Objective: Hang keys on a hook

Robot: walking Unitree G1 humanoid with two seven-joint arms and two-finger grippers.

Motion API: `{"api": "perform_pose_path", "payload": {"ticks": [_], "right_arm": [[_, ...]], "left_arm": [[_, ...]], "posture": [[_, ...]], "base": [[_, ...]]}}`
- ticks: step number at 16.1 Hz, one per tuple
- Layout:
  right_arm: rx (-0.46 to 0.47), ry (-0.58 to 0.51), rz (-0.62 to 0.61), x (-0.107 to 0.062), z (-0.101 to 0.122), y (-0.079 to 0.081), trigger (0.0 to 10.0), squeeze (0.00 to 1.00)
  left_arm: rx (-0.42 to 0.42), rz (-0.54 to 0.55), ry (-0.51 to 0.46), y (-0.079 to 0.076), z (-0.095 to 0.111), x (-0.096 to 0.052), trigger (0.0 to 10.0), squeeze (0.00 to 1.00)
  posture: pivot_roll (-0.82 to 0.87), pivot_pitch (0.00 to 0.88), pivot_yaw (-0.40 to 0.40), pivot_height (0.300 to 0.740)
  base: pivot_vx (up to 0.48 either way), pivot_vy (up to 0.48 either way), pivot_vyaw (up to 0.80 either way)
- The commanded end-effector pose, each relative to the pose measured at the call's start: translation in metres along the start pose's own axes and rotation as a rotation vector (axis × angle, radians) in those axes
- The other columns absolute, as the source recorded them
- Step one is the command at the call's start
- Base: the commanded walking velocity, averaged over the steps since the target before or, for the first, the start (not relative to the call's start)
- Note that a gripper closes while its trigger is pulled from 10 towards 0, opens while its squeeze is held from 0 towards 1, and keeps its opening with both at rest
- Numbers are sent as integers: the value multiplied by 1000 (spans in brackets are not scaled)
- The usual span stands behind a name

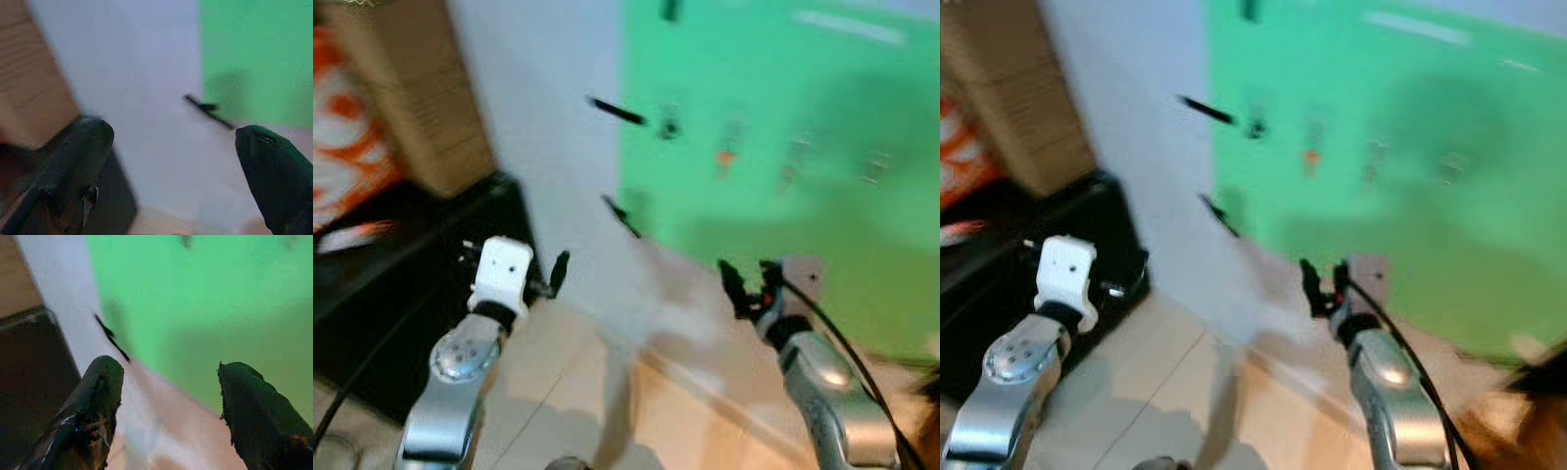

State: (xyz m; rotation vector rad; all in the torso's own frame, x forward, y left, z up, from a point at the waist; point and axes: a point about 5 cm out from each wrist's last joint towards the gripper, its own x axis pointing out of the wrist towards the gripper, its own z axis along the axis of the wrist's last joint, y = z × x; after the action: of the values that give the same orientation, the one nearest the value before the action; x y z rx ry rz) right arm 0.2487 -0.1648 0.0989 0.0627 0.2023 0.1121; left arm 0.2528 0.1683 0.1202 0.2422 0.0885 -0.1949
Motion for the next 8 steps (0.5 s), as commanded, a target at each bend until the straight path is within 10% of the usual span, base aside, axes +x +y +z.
{"api": "perform_pose_path", "payload": {"ticks": [1, 5, 8], "right_arm": [[2, -16, -41, 1, -2, -8, 10000, 1000], [104, -15, -54, 3, -3, -7, 10000, 1000], [-2, -59, 20, 8, 1, -1, 10000, 1000]], "left_arm": [[9, -5, -3, -5, 0, 1, 10000, 0], [18, -5, -7, -1, 0, 3, 10000, 0], [10, 9, -16, 1, 1, 5, 10000, 0]], "posture": [[-49, 0, 10, 740], [-44, 0, 9, 740], [-50, 0, 6, 740]], "base": [[0, 0, 800], [0, 0, 581], [0, 0, 0]]}}
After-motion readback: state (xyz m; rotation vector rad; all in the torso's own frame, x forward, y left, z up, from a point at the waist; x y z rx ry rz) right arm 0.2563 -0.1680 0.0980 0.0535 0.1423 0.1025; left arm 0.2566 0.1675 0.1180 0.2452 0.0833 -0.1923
